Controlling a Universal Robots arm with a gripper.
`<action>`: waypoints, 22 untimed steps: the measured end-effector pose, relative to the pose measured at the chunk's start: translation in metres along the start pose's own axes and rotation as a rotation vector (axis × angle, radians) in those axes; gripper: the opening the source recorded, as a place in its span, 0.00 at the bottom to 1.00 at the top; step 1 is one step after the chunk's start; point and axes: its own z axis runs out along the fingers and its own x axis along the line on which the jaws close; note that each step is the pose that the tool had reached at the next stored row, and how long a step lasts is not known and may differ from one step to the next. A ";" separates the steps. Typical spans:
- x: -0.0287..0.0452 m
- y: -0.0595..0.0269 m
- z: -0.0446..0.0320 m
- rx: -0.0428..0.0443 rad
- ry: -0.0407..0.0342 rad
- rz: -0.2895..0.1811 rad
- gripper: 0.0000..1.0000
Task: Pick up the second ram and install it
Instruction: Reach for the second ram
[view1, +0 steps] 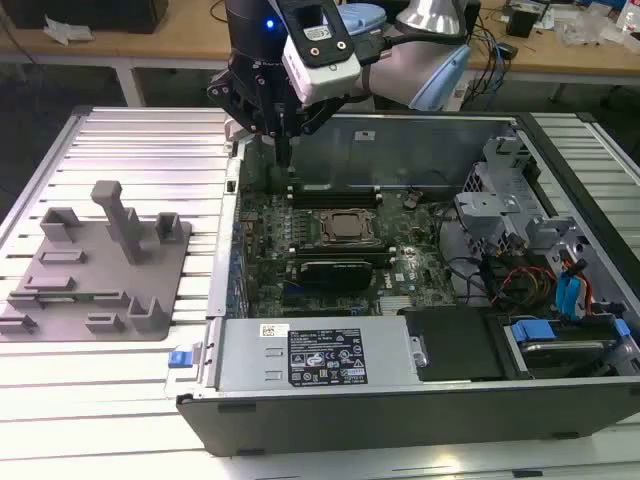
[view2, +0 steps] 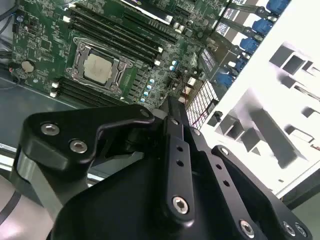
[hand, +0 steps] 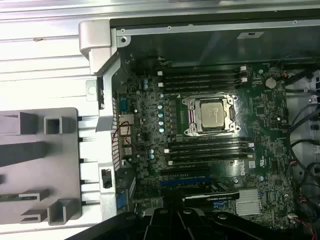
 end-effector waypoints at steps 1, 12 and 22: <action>0.0000 0.0000 0.0000 0.0000 0.0000 0.000 0.08; 0.0079 -0.0006 -0.0002 0.0001 -0.0001 0.000 0.08; 0.0532 -0.0028 -0.0012 0.0000 -0.0001 0.000 0.08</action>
